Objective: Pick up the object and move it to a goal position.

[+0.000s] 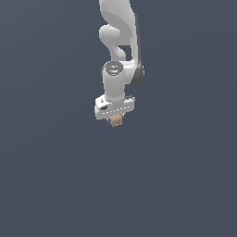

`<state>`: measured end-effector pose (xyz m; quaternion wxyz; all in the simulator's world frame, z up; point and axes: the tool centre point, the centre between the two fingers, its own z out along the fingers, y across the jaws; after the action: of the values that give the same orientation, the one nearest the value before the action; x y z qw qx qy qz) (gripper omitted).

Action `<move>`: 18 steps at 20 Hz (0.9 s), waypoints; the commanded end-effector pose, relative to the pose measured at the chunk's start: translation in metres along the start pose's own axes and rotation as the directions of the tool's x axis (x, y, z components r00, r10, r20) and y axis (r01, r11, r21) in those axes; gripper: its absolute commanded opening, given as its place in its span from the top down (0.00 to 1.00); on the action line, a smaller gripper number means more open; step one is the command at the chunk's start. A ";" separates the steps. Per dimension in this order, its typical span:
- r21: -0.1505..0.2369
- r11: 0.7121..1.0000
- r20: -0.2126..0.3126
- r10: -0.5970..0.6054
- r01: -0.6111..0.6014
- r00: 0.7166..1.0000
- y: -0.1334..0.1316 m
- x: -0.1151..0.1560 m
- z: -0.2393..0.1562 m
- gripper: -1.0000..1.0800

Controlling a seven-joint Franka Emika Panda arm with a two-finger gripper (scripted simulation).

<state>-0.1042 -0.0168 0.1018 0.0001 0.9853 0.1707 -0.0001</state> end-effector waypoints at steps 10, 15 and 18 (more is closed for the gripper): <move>0.002 1.000 -0.001 -0.001 0.001 1.000 0.026 -0.003 -0.111 1.00; 0.002 1.000 -0.002 -0.001 0.001 1.000 0.038 -0.004 -0.161 1.00; 0.002 1.000 -0.002 -0.001 0.001 1.000 0.045 -0.005 -0.191 1.00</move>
<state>-0.0939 -0.0574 0.2772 -0.0010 0.9852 0.1712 0.0008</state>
